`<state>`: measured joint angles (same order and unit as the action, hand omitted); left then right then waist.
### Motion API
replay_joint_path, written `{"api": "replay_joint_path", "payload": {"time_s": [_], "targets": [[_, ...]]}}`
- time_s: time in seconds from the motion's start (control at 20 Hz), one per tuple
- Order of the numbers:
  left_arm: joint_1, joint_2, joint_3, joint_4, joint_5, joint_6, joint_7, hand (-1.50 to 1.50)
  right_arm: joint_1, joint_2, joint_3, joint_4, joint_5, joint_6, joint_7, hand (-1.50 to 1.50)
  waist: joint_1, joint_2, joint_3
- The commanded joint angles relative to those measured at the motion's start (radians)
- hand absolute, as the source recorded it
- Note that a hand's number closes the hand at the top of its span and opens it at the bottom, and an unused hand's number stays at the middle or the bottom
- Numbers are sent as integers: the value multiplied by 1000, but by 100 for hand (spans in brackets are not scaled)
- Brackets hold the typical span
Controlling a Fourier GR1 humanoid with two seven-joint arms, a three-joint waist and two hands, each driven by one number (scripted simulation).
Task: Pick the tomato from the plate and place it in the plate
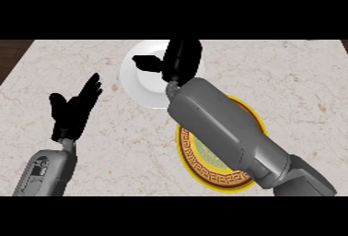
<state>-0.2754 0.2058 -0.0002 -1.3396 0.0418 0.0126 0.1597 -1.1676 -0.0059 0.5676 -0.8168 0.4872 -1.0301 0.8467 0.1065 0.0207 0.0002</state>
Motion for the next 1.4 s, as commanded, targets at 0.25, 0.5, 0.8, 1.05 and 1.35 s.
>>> {"api": "replay_joint_path", "payload": {"time_s": [0.25, 0.5, 0.8, 1.05, 1.35], "targets": [[20, -12, 9, -30, 0, 16, 16, 0, 101, 6, 77, -77, -293, -163, -216, -150, -35, -4, 0], [76, -3, 37, 21, -9, 10, -64, 0, 136, 6, 146, -107, -374, -204, -295, -150, -64, -12, -1], [125, 16, 49, -89, 10, -11, 5, 0, 245, 6, 92, -108, -424, -167, -473, -150, -83, -18, 0], [113, -12, 46, -60, -27, 25, -17, 0, 199, 6, -7, -33, -433, -66, -495, -150, -94, -18, 0], [105, 13, 95, -19, 4, -22, -42, 0, 332, -15, 44, -181, -287, -41, -366, -150, -112, -24, -1]]}}
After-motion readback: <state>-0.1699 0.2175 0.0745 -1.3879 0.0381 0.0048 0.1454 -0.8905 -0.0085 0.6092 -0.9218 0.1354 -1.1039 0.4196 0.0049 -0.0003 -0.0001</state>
